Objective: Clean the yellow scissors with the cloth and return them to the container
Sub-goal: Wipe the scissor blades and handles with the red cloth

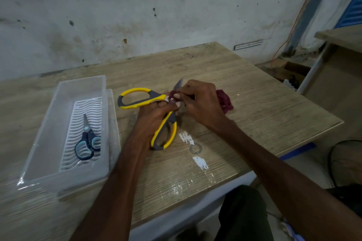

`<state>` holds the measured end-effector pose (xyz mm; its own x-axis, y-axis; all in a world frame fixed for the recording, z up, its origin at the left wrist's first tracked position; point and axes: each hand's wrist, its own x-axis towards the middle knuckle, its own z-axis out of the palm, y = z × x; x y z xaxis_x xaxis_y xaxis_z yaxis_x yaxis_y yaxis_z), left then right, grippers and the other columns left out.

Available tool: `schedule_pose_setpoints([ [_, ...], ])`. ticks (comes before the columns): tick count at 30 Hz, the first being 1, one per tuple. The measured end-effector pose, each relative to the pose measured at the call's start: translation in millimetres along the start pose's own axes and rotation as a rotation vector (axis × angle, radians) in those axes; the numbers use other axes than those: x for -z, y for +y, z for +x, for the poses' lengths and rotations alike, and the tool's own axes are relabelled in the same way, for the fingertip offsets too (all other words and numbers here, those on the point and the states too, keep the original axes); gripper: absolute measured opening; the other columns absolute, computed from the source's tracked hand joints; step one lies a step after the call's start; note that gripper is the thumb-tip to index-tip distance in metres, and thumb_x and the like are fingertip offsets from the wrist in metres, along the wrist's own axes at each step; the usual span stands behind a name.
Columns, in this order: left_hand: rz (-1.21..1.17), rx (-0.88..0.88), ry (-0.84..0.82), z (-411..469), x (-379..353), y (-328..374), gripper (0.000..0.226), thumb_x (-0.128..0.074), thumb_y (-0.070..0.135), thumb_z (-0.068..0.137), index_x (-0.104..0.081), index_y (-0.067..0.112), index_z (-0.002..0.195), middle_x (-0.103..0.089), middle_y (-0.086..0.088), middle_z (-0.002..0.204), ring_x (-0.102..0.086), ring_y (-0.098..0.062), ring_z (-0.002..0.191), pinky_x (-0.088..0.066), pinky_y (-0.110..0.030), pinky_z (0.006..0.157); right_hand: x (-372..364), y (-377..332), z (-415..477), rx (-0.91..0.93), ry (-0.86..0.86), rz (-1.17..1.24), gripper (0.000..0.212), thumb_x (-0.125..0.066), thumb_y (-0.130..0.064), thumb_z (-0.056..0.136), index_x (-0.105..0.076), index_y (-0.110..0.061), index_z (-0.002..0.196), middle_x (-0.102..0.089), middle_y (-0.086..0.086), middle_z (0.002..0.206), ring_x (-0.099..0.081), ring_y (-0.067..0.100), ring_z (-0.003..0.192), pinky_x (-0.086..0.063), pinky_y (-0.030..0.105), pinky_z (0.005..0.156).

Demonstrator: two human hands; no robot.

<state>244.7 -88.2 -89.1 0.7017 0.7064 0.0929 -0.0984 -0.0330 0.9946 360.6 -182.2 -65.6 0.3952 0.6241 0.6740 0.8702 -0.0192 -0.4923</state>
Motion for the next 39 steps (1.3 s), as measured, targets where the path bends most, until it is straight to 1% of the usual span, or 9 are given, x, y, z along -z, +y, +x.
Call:
schedule_pose_setpoints([
  [3,-0.074,-0.016,-0.036,2.4,4.0,-4.9,0.033,-0.069,-0.001,0.084,-0.064,-0.009,0.116,-0.068,-0.028,0.11,-0.067,-0.032,0.098,-0.055,-0.037,0.086,-6.3,7.9,12.8,-0.073,0.085,-0.075,0.006,-0.071,-0.008,0.076,-0.076,-0.009,0.08,-0.061,0.01,0.063,-0.059,0.022,0.062,-0.042,0.03,0.058],
  [9,-0.145,0.013,-0.053,-2.2,1.7,0.0,0.012,-0.069,-0.003,0.075,-0.065,0.001,0.085,-0.068,-0.01,0.081,-0.065,-0.018,0.075,-0.054,-0.029,0.073,-3.7,-3.9,-12.1,-0.024,-0.058,0.11,0.01,-0.07,-0.015,0.078,-0.077,-0.009,0.082,-0.063,0.007,0.065,-0.061,0.019,0.064,-0.043,0.028,0.059],
  [12,-0.112,-0.032,-0.061,-4.8,-1.6,5.1,0.022,-0.058,-0.016,0.083,-0.06,0.006,0.079,-0.068,0.005,0.065,-0.064,-0.006,0.063,-0.052,-0.019,0.064,1.1,-1.0,-4.4,-0.115,-0.063,0.185,0.015,-0.072,-0.017,0.078,-0.078,-0.011,0.09,-0.068,0.008,0.072,-0.065,0.019,0.071,-0.049,0.032,0.065],
  [16,-0.064,-0.06,-0.078,-1.4,3.2,5.2,0.013,-0.066,-0.006,0.081,-0.067,0.004,0.089,-0.072,-0.009,0.081,-0.067,-0.02,0.078,-0.054,-0.038,0.078,-7.3,-11.3,2.2,-0.111,0.069,0.059,0.011,-0.074,-0.016,0.077,-0.078,-0.012,0.086,-0.068,0.008,0.071,-0.065,0.02,0.069,-0.044,0.025,0.066],
  [19,-0.047,-0.031,-0.058,0.3,3.3,2.8,0.03,-0.066,-0.007,0.08,-0.073,0.021,0.071,-0.07,0.002,0.07,-0.064,-0.014,0.071,-0.051,-0.034,0.074,-9.5,-10.4,-5.7,-0.088,0.026,0.059,0.012,-0.073,-0.019,0.076,-0.077,-0.009,0.081,-0.065,0.009,0.067,-0.063,0.022,0.065,-0.045,0.027,0.061],
  [24,-0.098,0.056,-0.045,-1.8,-1.6,0.9,0.013,-0.075,0.011,0.065,-0.075,0.016,0.077,-0.07,-0.011,0.083,-0.064,-0.025,0.086,-0.05,-0.043,0.086,5.5,-9.1,-2.1,-0.034,-0.087,0.139,0.011,-0.076,-0.015,0.073,-0.078,-0.01,0.083,-0.067,0.002,0.068,-0.061,0.011,0.065,-0.046,0.023,0.061],
  [28,-0.043,0.03,-0.025,-3.7,0.7,1.7,0.021,-0.078,0.018,0.057,-0.074,0.013,0.077,-0.07,-0.017,0.086,-0.065,-0.026,0.086,-0.053,-0.043,0.086,5.7,-10.7,-5.6,0.146,-0.153,-0.124,0.012,-0.069,-0.023,0.077,-0.076,-0.015,0.084,-0.062,0.003,0.069,-0.059,0.02,0.065,-0.043,0.027,0.056],
  [31,-0.022,0.015,0.018,-5.6,-2.5,2.9,0.012,-0.073,0.001,0.075,-0.07,0.012,0.073,-0.071,-0.001,0.067,-0.065,-0.012,0.064,-0.054,-0.029,0.067,8.4,9.5,-7.1,0.199,-0.175,-0.369,0.014,-0.068,-0.021,0.073,-0.072,-0.008,0.073,-0.059,0.012,0.066,-0.058,0.033,0.061,-0.042,0.033,0.052],
  [39,-0.051,0.045,-0.034,-6.5,-3.6,5.9,0.007,-0.068,0.003,0.086,-0.068,0.009,0.082,-0.069,-0.005,0.068,-0.062,-0.011,0.057,-0.052,-0.022,0.059,22.1,3.8,-15.9,-0.112,0.159,-0.023,0.011,-0.07,-0.023,0.081,-0.077,-0.022,0.09,-0.063,0.003,0.073,-0.062,0.017,0.068,-0.051,0.039,0.062],
])
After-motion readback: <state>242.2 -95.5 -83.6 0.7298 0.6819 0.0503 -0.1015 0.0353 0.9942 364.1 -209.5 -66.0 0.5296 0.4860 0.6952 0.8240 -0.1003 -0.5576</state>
